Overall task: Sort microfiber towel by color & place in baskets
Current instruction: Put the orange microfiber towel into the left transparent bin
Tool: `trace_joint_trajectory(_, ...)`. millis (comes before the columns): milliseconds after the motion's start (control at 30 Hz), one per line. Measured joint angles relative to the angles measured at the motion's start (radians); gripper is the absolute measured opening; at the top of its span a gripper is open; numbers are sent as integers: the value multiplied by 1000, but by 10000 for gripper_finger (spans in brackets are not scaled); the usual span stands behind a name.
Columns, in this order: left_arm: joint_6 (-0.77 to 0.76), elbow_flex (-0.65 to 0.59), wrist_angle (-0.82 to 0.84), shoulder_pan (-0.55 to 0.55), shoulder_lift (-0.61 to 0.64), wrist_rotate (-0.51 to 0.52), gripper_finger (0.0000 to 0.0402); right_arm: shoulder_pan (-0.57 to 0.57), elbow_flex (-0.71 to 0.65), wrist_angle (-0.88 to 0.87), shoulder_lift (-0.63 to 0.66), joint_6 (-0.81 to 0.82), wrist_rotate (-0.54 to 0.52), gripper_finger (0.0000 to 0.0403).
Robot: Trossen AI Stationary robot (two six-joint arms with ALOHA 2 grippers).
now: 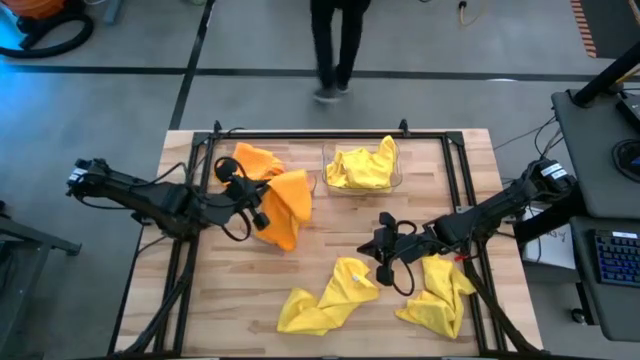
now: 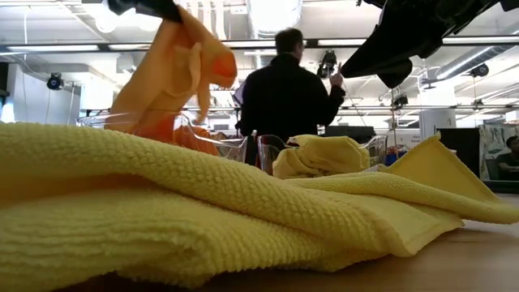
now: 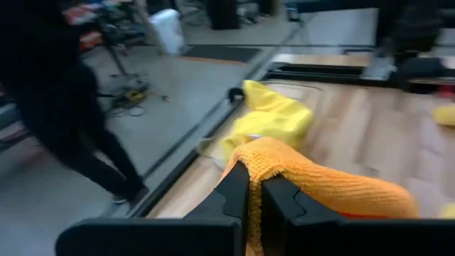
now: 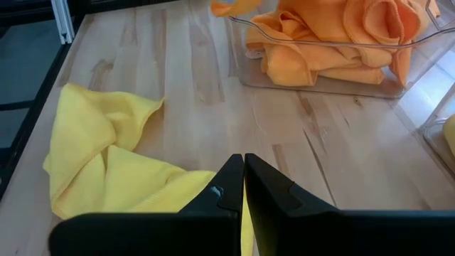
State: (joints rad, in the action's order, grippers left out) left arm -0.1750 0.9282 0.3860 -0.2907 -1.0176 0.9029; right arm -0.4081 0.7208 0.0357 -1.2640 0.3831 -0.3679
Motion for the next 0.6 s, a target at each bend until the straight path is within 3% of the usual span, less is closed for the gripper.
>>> trace_joint_trajectory(200, -72, -116, -100, 2, 29, 110, 0, 0, -4, 0, 0, 1, 0, 9)
trace_joint_trajectory(467, -118, -215, -232, 2, 27, 101, 0, 0, -5, 0, 0, 2, 0, 9)
trace_joint_trajectory(600, -193, -238, -228, 2, 28, 27, 0, 0, -6, 1, 0, 2, 0, 9)
